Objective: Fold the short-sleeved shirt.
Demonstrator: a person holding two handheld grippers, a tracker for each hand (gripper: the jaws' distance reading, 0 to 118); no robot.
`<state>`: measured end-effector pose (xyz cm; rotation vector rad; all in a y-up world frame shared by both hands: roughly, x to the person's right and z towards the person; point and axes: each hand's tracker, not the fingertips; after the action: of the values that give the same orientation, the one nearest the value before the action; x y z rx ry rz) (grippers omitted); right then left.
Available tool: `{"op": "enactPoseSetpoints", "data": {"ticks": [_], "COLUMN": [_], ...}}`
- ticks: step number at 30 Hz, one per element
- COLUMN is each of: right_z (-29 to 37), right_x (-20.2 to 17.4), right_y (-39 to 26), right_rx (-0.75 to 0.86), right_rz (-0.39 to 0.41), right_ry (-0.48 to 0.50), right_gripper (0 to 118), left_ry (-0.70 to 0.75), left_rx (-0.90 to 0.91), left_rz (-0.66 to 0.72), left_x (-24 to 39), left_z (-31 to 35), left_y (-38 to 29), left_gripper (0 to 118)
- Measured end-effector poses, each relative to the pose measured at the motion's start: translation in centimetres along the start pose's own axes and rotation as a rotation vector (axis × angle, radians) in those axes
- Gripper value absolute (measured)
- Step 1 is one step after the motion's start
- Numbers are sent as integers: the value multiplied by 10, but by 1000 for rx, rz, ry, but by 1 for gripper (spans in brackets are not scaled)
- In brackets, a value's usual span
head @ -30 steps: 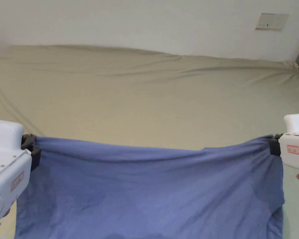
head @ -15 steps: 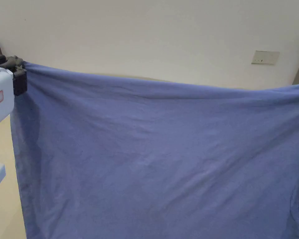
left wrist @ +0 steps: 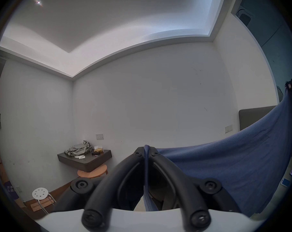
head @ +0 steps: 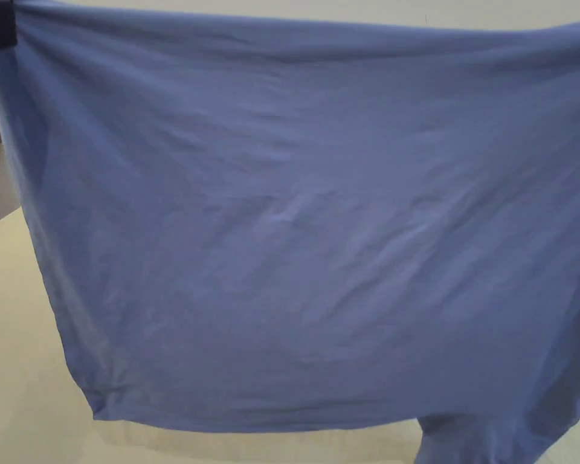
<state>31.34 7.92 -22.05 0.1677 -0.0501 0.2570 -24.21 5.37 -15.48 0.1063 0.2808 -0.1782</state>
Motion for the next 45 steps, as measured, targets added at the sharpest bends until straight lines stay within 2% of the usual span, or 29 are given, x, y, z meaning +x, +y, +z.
{"op": "enactPoseSetpoints", "data": {"ticks": [2, 5, 9, 12, 17, 22, 30, 33, 35, 39, 45], "right_z": [-17, -43, -76, -99, -147, -186, -234, -250, -261, -270, -259], "right_x": [0, -3, -9, -16, -20, -29, -49, -58, -65, -76, -90], "right_y": [9, 22, 31, 34, 28, 18, -30, -56, -75, -114, -188], "right_rx": [28, 27, 37, 40, 38, 33, -9, -44, -87, -166, -301], "right_rz": [43, 48, 69, 65, 44, 59, 102, 118, 140, 71, 45], "right_ry": [-25, -27, -43, -56, -84, -111, -100, -92, -91, -58, -1], "right_gripper": [0, 0, 0, 0, 0, 0, 0, 0, 0, 0, 0], "left_ry": [19, 19, 75, 102, 88, 78, 75, 72, 68, 44, 22], "left_rx": [14, 0, -1, 2, -23, -42, -93, -104, -136, -156, -221], "left_rz": [5, 24, -60, -141, -146, -147, -92, -107, -182, -162, -208], "left_x": [-2, -4, 5, 17, 32, 51, 69, 78, 86, 99, 107], "left_z": [-14, -42, -82, -111, -162, -197, -258, -276, -293, -303, -302], "left_y": [16, 35, 49, 53, 48, 39, -13, -40, -56, -90, -165], "left_gripper": [1, 1, 1, 1, 1, 1, 1, 1, 1, 1, 1]}}
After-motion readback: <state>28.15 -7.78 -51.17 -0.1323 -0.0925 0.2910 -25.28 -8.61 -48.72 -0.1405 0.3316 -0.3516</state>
